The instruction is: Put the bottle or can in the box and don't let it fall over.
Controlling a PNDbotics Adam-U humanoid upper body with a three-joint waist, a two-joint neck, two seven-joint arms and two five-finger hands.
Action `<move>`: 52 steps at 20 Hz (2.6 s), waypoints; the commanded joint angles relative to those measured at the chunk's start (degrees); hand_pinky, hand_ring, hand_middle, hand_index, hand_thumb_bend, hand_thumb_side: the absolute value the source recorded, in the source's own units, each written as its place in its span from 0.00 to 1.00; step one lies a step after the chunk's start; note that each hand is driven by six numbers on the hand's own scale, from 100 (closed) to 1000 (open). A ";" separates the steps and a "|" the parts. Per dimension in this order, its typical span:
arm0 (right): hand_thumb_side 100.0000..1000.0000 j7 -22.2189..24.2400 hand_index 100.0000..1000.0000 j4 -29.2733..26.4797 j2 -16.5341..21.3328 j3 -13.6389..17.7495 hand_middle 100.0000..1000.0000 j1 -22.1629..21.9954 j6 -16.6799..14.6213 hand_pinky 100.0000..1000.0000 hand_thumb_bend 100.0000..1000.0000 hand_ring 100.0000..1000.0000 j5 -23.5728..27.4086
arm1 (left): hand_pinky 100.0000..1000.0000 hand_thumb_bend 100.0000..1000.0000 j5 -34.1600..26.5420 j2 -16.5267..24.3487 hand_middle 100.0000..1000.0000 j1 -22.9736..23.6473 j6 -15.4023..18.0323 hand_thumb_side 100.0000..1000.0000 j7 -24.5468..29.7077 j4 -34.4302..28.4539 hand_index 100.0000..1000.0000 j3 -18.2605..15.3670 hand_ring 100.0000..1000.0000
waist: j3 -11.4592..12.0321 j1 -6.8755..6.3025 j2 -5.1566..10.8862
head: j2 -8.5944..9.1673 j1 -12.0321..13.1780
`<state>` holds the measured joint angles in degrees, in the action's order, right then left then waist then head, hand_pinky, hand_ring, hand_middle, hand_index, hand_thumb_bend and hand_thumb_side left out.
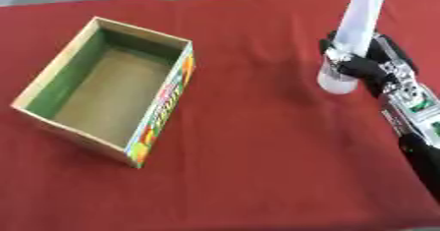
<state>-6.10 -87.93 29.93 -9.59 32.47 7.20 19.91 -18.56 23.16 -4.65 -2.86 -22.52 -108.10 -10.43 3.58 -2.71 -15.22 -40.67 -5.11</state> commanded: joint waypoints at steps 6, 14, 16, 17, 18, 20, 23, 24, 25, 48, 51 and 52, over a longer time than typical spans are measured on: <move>0.00 0.47 0.01 -5.33 -0.40 -3.97 0.00 10.90 6.78 0.77 0.00 0.45 1.92 | 0.80 0.30 0.32 1.39 0.76 -0.30 -0.07 0.75 0.06 -1.15 0.78 -0.21 0.77 | 0.59 0.36 1.86 | 0.02 -0.80; 0.00 1.79 0.02 1.74 -7.49 -8.78 0.00 21.16 8.66 0.76 0.00 0.44 0.31 | 0.80 0.30 0.84 1.20 0.76 -1.03 -0.24 0.75 0.72 -1.43 0.78 0.37 0.77 | 2.32 0.76 1.87 | 0.55 -2.51; 0.00 1.50 0.02 4.24 -9.56 -9.67 0.00 23.07 8.24 0.76 0.00 0.44 -0.66 | 0.80 0.30 0.84 1.07 0.76 -1.40 -0.29 0.75 0.91 -1.54 0.79 0.53 0.77 | 3.08 0.73 1.67 | 0.78 -3.22; 0.00 1.28 0.02 5.42 -10.62 -10.02 0.00 23.96 7.81 0.76 0.00 0.44 -1.28 | 0.80 0.30 0.82 1.01 0.76 -1.58 -0.33 0.75 0.99 -1.56 0.79 0.62 0.77 | 3.47 0.71 1.53 | 0.91 -3.66; 0.00 0.95 0.02 6.43 -11.67 -10.25 0.00 24.75 7.08 0.76 0.00 0.44 -2.30 | 0.80 0.30 0.77 0.92 0.76 -1.78 -0.35 0.75 1.07 -1.58 0.79 0.70 0.77 | 3.89 0.72 1.36 | 1.00 -4.14; 0.00 0.05 0.02 8.66 -14.29 -10.48 0.00 25.75 5.39 0.75 0.00 0.43 -5.02 | 0.80 0.30 0.61 0.62 0.76 -2.31 -0.38 0.75 1.26 -1.62 0.79 0.90 0.77 | 4.92 0.75 0.92 | 1.30 -5.28; 0.00 -0.73 0.02 12.11 -18.06 -11.00 0.00 26.65 3.58 0.75 0.00 0.43 -6.82 | 0.80 0.30 0.26 0.12 0.76 -3.11 -0.55 0.75 1.61 -1.45 0.79 1.29 0.77 | 6.34 0.73 0.21 | 1.86 -6.77; 0.00 -0.81 0.02 12.91 -18.78 -11.25 0.00 26.85 3.13 0.75 0.00 0.43 -7.44 | 0.80 0.30 0.20 0.04 0.76 -3.25 -0.58 0.75 1.71 -1.40 0.79 1.36 0.77 | 6.59 0.73 0.07 | 1.94 -7.04; 0.00 -0.85 0.02 13.60 -19.58 -11.48 0.00 27.03 2.70 0.75 0.00 0.44 -7.98 | 0.80 0.30 0.11 -0.08 0.76 -3.37 -0.62 0.75 1.77 -1.31 0.79 1.39 0.77 | 6.92 0.73 -0.12 | 2.05 -7.29; 0.00 -3.54 0.06 26.57 -24.19 -12.50 0.07 29.62 -2.30 0.75 0.00 0.50 -6.46 | 0.80 0.30 -0.93 -1.88 0.75 -6.26 -0.93 0.75 2.74 -1.16 0.79 2.20 0.76 | 15.00 0.88 -4.55 | 7.99 -12.87; 0.00 -2.86 0.18 27.68 -24.22 -12.42 0.24 29.45 -2.06 0.77 0.10 0.64 -6.45 | 0.80 0.30 -0.88 -1.90 0.75 -6.26 -0.94 0.76 2.69 -1.19 0.79 2.16 0.76 | 14.96 1.02 -4.56 | 7.72 -13.01; 0.00 -2.68 0.19 27.80 -24.18 -12.39 0.24 29.40 -1.98 0.77 0.12 0.64 -6.73 | 0.80 0.30 -0.86 -1.87 0.75 -6.23 -0.91 0.76 2.66 -1.23 0.79 2.12 0.76 | 14.94 1.03 -4.55 | 7.66 -13.01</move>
<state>-9.10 -60.60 5.92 -22.25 61.21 5.28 13.18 -19.27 20.34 -10.61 -3.83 -19.93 -108.45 -7.96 18.39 -1.43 -20.61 -33.16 -17.85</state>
